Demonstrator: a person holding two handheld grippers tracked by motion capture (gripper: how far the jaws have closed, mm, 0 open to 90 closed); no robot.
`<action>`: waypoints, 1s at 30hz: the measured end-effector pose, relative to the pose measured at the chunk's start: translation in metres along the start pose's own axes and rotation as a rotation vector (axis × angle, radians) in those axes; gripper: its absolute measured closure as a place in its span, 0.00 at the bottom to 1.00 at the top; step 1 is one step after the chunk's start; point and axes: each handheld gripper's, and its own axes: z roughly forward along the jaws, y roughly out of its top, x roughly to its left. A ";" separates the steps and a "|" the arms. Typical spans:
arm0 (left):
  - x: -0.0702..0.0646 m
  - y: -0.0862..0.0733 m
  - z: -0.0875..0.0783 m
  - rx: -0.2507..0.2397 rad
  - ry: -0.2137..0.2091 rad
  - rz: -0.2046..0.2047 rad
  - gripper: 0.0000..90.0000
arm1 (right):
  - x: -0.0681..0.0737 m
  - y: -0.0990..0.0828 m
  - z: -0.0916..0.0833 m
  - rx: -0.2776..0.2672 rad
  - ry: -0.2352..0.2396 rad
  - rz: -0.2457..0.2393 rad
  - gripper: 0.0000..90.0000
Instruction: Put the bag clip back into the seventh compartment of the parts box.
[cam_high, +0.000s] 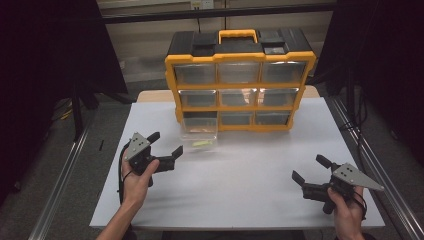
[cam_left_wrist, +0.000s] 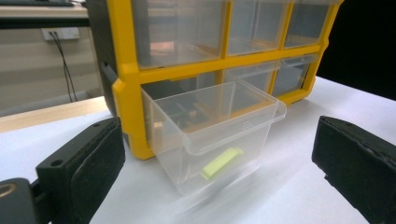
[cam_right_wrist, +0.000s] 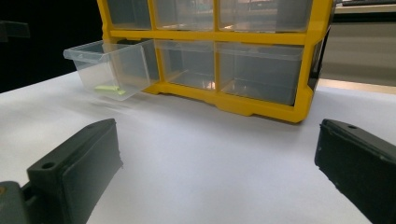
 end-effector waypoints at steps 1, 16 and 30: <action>0.000 -0.001 -0.003 -0.001 0.006 0.002 0.03 | 0.000 0.000 0.000 -0.004 0.000 -0.007 0.00; 0.001 -0.031 -0.045 -0.004 0.058 -0.030 0.05 | -0.001 0.000 -0.001 -0.017 -0.013 -0.003 0.00; 0.000 -0.045 -0.063 -0.017 0.080 -0.025 0.04 | 0.000 0.000 0.000 -0.006 -0.005 -0.019 0.00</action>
